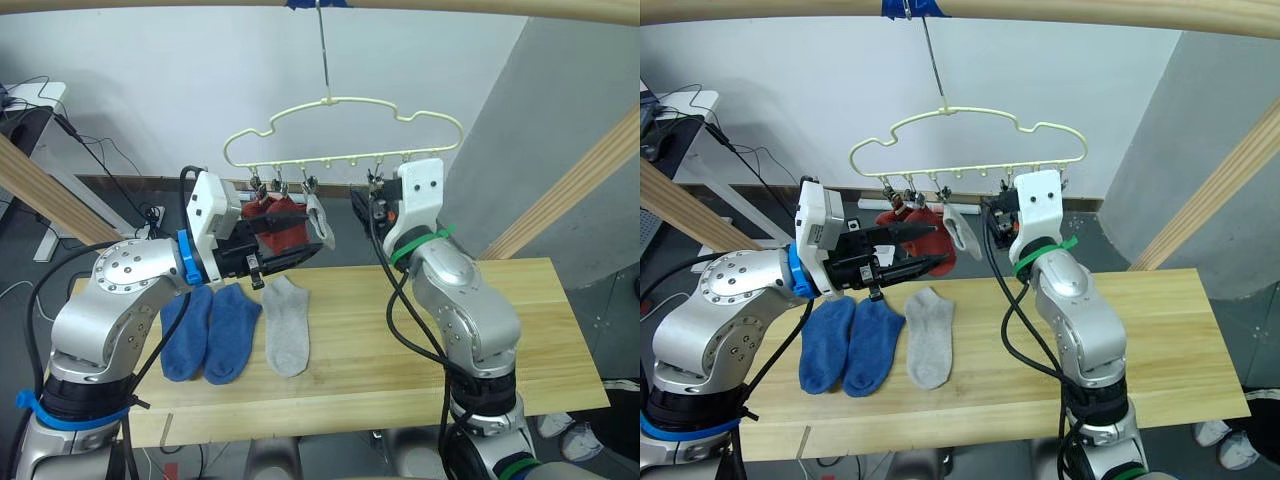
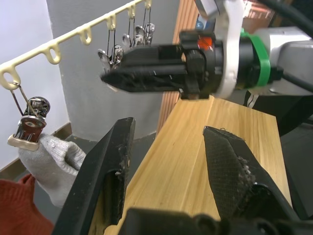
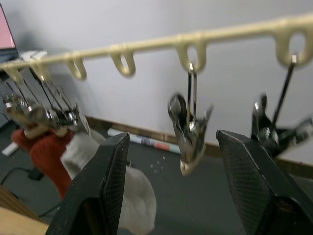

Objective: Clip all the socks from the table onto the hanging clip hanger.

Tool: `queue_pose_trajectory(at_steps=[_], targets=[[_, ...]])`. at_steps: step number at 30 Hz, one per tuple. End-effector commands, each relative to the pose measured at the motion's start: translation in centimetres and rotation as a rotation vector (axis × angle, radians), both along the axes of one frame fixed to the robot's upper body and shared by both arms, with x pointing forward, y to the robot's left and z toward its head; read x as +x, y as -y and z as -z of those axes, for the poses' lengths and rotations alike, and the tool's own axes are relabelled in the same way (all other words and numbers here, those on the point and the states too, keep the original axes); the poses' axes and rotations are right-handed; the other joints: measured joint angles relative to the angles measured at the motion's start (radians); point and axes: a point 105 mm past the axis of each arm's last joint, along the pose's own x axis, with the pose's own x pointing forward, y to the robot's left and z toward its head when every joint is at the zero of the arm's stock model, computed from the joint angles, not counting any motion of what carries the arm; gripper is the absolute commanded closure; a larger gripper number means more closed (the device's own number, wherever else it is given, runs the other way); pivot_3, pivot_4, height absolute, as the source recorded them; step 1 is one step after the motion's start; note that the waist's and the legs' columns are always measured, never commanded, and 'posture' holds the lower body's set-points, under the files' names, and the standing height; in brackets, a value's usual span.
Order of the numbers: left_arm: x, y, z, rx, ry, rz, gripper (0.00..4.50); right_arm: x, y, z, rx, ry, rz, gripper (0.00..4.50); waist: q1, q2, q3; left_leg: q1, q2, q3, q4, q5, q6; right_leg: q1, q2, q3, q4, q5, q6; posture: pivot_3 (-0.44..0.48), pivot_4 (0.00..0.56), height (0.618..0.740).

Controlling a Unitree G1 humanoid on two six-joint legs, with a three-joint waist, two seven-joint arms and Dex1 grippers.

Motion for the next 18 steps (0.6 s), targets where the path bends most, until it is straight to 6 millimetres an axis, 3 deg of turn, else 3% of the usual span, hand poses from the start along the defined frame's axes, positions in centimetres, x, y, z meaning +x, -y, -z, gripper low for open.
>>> queue_pose_trajectory(at_steps=[1, 3, 6, 18], targets=[[-0.5, 0.2, -0.6, 0.000, 0.040, 0.010, 2.06, -1.2, 0.2, -1.0, 0.013, 0.041, -0.008, 1.72, 0.000, 0.000, 0.000, 0.000, 0.000, 0.000, 0.000, 0.000, 0.000, 0.000, 0.000, 0.000, 0.000, 0.000, 0.000, -0.140, 0.266, 0.740], [-0.4, 0.1, -0.6, 0.002, 0.040, 0.009, 2.06, -1.5, 0.2, -0.9, 0.015, 0.034, -0.010, 2.12, 0.000, 0.000, 0.000, 0.000, 0.000, 0.000, 0.000, 0.000, 0.000, 0.000, 0.000, 0.000, 0.000, 0.000, 0.000, -0.143, 0.270, 0.740], [-0.4, 0.2, -0.5, 0.004, 0.037, 0.010, 2.06, -1.7, -0.2, -0.8, 0.026, 0.020, -0.024, 3.14, 0.000, 0.000, 0.000, 0.000, 0.000, 0.000, 0.000, 0.000, 0.000, 0.000, 0.000, 0.000, 0.000, 0.000, 0.000, -0.143, 0.270, 0.740], [-0.4, 0.2, -0.4, 0.017, 0.038, 0.013, 2.06, -0.5, -0.4, -1.7, 0.034, 0.037, 0.016, 3.14, -0.001, 0.000, 0.000, 0.000, 0.000, 0.000, 0.000, 0.000, 0.000, 0.000, 0.000, 0.000, 0.001, 0.000, 0.000, -0.141, 0.264, 0.740]])
